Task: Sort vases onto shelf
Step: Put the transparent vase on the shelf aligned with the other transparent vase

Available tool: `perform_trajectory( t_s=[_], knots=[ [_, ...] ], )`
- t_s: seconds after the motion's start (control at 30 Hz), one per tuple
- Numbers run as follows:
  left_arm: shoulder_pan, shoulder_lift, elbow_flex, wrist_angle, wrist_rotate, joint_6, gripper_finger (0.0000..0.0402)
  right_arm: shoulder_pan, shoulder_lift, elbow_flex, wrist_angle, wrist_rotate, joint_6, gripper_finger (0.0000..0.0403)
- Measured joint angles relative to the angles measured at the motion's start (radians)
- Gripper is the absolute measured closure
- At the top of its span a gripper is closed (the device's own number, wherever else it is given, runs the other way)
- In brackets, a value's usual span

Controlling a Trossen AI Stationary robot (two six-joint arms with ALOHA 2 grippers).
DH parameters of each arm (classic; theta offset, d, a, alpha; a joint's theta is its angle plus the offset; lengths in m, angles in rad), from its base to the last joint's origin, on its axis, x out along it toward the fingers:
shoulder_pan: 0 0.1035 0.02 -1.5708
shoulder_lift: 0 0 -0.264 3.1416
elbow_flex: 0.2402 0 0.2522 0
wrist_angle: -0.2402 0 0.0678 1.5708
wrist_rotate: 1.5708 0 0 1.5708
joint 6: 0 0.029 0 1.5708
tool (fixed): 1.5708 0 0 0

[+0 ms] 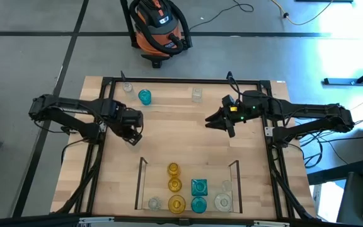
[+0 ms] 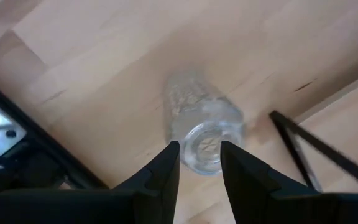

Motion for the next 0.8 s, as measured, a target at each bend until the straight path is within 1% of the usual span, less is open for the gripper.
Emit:
perform_trajectory(
  t_s=[0.17,0.33,0.4,0.53,0.63,0.7,0.8],
  knots=[
    [-0.002,0.0,-0.063,0.008,0.035,-0.003,0.0293,0.0,0.0,0.0,0.0,0.0,0.0,0.0268],
    [-0.007,-0.003,-0.096,0.065,0.04,-0.003,0.0297,0.0,0.0,0.0,0.0,0.0,0.0,0.0268],
    [-0.007,-0.002,-0.1,0.076,0.05,-0.003,0.0312,0.0,0.0,0.0,0.0,0.0,0.0,0.0268],
    [-0.007,0.002,-0.1,0.079,0.074,0.004,0.0373,0.0,0.0,0.0,0.0,0.002,0.0,0.0268],
    [-0.009,0.004,-0.09,0.075,0.081,0.02,0.0373,0.0,0.0,0.0,0.0,0.002,0.0,0.0268],
    [-0.011,0.01,-0.064,0.074,0.067,0.023,0.0373,0.0,0.0,0.0,0.0,0.002,0.0,0.0268],
    [-0.017,0.007,0.02,0.058,0.029,0.023,0.0373,0.0,0.0,0.0,-0.001,0.002,0.0,0.0268]
  ],
)
